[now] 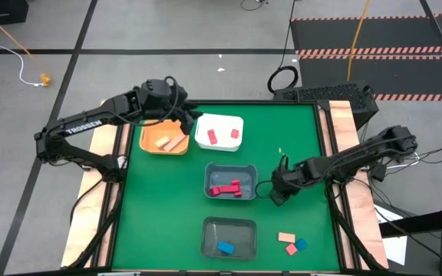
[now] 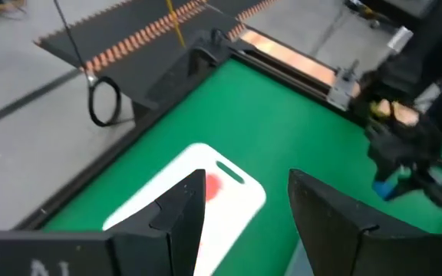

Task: Sort & place blocks by color
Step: Put the top blue wooden block into the black bin

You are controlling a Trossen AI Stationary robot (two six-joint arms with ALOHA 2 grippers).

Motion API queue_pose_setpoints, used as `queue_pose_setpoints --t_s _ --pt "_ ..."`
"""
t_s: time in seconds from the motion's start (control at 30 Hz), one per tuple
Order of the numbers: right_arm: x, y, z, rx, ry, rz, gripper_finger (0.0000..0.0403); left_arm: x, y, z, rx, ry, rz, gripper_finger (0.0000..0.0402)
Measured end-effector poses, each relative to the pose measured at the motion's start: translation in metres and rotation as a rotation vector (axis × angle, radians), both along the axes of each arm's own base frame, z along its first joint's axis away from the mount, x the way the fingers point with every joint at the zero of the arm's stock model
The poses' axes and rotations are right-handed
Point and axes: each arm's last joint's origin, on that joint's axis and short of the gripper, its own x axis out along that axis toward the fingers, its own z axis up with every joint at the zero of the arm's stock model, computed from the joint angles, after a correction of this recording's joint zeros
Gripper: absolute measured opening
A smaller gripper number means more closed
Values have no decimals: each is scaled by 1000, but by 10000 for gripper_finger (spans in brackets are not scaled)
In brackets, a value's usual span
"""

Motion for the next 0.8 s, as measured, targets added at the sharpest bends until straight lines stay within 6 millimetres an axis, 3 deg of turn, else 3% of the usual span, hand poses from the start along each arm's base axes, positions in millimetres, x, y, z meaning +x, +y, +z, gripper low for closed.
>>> queue_pose_setpoints --t_s 0.23,0.43,0.63,0.8 --pt "0 -5 44 -62 -400 -52 113 3 -18 -5 -28 47 -80 186" --pt "9 -5 75 -128 -750 53 113 7 -33 -5 -53 43 -99 186" --pt "25 2 71 -164 -827 175 113 9 -44 -6 -71 45 -84 186" --pt "52 25 66 -91 -1006 205 113 10 -56 -7 -87 57 -109 186"
